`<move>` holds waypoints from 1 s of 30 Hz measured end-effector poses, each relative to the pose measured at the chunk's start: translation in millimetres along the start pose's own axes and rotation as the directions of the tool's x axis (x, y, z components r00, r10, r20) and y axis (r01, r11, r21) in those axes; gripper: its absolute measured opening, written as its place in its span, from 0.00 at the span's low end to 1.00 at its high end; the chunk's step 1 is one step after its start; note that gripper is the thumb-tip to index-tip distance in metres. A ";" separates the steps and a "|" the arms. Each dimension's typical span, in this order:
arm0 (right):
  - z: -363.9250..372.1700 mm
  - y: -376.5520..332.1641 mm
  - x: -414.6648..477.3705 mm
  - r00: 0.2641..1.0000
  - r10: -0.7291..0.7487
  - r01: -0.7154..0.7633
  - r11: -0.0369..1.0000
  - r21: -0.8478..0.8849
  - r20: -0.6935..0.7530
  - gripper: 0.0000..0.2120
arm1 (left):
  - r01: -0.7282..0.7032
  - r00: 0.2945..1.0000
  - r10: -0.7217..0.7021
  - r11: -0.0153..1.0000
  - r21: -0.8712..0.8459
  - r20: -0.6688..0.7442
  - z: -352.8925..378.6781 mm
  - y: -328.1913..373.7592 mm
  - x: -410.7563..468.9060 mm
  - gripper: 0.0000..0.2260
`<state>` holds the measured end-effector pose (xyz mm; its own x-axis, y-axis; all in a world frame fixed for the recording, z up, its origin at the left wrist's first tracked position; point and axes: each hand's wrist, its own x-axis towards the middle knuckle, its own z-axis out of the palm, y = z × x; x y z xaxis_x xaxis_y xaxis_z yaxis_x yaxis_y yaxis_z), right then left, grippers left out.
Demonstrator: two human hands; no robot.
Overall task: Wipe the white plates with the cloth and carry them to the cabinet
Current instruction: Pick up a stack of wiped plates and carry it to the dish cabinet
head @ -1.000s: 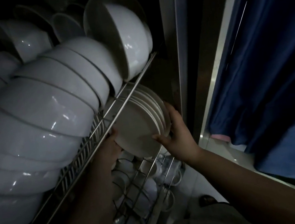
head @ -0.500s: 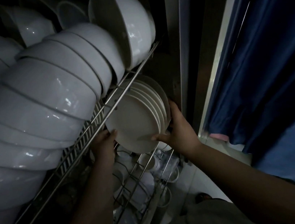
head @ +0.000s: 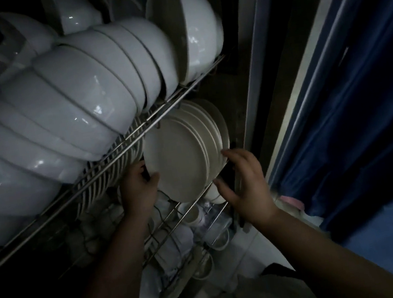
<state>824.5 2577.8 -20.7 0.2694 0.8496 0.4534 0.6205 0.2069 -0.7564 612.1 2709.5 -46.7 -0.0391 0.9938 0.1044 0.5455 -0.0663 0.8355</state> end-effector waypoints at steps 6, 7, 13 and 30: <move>6.5 -25.6 28.9 0.835 -0.452 0.434 0.892 0.128 0.314 0.13 | -0.110 0.968 0.206 0.860 0.498 -0.142 -29.9 41.1 -62.3 0.12; 9.4 -28.9 27.6 0.792 -0.486 0.457 0.873 0.168 0.370 0.12 | -0.054 0.970 0.175 0.831 0.553 -0.168 -33.2 46.8 -80.4 0.12; 38.3 -52.7 -12.8 0.392 -0.608 0.571 0.749 0.335 0.690 0.16 | 0.440 0.858 -0.115 0.667 0.601 -0.500 -44.5 48.7 -216.9 0.14; -13.1 -336.2 -499.3 -0.769 -0.634 0.261 -0.185 0.948 0.088 0.17 | 0.996 -0.080 -0.240 0.006 -0.084 -0.968 -137.7 71.7 -789.1 0.12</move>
<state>491.0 2077.6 13.4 -0.6649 -0.7415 0.0896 -0.7424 0.6429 -0.1885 566.8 1908.3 5.1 -0.9377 -0.1506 0.3132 -0.1061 0.9823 0.1547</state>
